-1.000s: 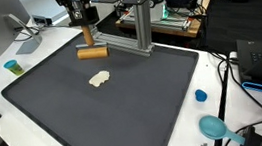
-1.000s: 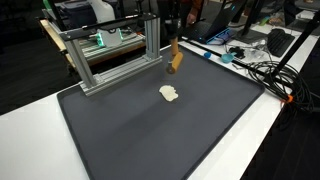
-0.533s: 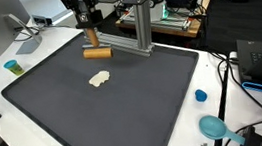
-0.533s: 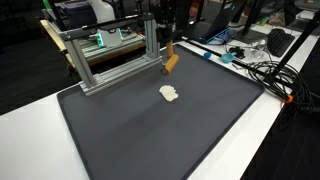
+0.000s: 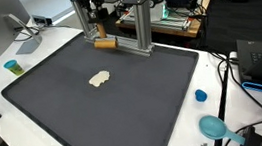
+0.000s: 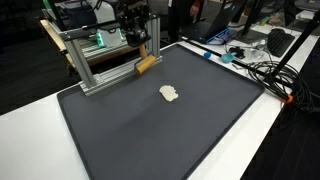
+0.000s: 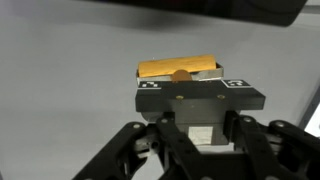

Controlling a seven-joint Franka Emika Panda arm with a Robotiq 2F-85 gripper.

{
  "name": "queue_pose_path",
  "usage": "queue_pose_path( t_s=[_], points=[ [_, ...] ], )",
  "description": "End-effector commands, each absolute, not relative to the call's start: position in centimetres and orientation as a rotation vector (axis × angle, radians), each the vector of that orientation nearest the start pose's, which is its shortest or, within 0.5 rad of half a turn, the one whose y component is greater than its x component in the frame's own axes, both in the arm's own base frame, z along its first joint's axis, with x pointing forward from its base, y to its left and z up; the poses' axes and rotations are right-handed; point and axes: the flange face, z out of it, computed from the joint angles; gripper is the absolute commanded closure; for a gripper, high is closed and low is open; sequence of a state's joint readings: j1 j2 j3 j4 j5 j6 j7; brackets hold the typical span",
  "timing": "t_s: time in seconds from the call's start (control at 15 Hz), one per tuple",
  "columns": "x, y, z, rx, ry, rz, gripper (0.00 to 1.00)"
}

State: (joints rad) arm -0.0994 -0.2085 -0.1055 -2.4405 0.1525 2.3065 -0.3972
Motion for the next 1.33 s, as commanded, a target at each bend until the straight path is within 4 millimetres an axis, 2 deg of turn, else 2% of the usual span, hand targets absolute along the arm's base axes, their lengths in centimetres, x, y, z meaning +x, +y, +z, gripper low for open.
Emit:
queue_pose_path(
  t_s=[0.0, 0.27, 0.53, 0.6, 0.67, 0.73, 1.27],
  points=[
    [40.5, -7.2, 41.7, -2.945, -0.02, -0.322, 0.78],
    [37.9, -2.4, 44.4, -2.9, 0.065, -0.444, 0.78],
    [35.4, 0.3, 46.9, -2.952, 0.194, -0.614, 0.78],
    [37.4, -0.4, 45.7, -2.936, 0.12, -0.486, 0.53],
    [36.8, 0.2, 46.3, -2.943, 0.144, -0.526, 0.53],
    [36.3, 0.5, 46.5, -2.946, 0.156, -0.549, 0.78],
    [36.4, -0.9, 45.9, -3.081, -0.009, -0.467, 0.78]
  ],
)
